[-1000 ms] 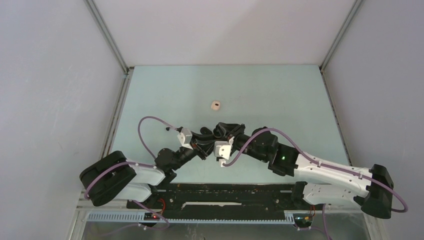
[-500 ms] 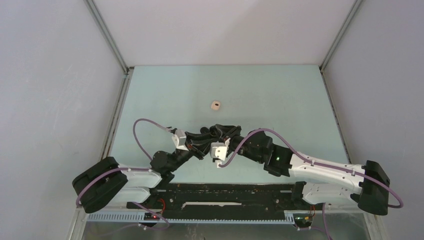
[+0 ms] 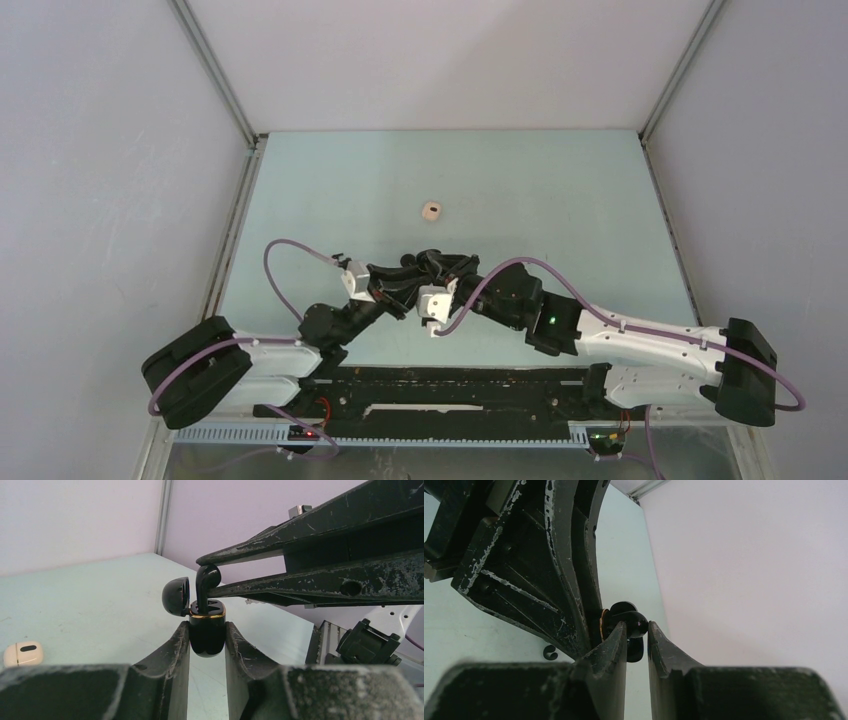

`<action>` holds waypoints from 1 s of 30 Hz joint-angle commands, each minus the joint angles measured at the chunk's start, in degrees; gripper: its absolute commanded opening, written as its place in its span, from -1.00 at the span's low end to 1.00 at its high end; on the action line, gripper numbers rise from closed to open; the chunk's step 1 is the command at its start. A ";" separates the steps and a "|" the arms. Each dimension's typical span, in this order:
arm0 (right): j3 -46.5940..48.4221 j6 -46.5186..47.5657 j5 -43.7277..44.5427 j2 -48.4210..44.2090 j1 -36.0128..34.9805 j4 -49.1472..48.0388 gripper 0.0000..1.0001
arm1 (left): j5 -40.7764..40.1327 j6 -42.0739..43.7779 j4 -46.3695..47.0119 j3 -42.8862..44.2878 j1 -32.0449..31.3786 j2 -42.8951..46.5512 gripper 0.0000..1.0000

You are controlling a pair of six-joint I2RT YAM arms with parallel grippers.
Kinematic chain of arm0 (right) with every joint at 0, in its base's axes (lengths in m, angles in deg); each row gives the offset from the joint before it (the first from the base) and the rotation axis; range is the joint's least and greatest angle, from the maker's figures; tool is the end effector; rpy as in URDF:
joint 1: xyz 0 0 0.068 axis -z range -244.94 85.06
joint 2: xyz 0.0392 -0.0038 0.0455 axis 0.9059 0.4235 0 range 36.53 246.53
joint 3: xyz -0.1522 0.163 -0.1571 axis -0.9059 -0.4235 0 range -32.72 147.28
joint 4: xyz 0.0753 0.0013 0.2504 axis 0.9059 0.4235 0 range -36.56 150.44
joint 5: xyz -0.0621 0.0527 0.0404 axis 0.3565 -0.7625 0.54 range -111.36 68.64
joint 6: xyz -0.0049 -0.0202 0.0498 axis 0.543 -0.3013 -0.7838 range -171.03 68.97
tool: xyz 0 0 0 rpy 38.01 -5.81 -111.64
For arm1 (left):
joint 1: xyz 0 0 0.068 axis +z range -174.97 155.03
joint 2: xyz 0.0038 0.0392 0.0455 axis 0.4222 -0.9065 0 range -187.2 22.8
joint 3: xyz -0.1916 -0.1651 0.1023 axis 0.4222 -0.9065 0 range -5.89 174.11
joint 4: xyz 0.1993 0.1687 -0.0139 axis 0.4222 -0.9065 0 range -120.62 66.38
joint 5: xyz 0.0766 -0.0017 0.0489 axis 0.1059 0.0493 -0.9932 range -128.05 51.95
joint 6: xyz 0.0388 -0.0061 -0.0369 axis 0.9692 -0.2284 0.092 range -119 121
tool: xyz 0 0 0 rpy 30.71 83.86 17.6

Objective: Insert the wireless bluetooth earbuds into the charging case
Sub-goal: Place the earbud in the charging case.

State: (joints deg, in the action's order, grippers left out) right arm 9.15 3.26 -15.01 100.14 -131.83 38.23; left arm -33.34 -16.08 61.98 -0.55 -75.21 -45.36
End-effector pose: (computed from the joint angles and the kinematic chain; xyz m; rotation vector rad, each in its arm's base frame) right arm 0.1063 0.2387 0.3024 -1.4248 0.8990 0.0718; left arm 0.1180 -0.1463 0.2104 0.4277 1.1683 -1.0777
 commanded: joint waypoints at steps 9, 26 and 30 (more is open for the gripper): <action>-0.03 -4.35 0.74 0.92 -0.82 0.51 -1.00 | -1.71 3.76 2.62 -1.19 -0.78 2.98 -1.00; 3.18 -5.53 -2.73 1.09 -0.32 8.62 -0.40 | -2.25 4.60 2.55 -1.65 -1.11 3.73 -1.00; 4.33 -5.78 -4.59 1.03 0.28 11.00 -0.36 | -2.16 4.78 2.55 -1.70 -1.24 3.82 -1.00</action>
State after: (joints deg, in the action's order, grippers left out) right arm 10.83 -0.55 -16.48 100.65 -131.97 44.90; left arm -33.99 -13.42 59.58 -2.45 -76.26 -42.97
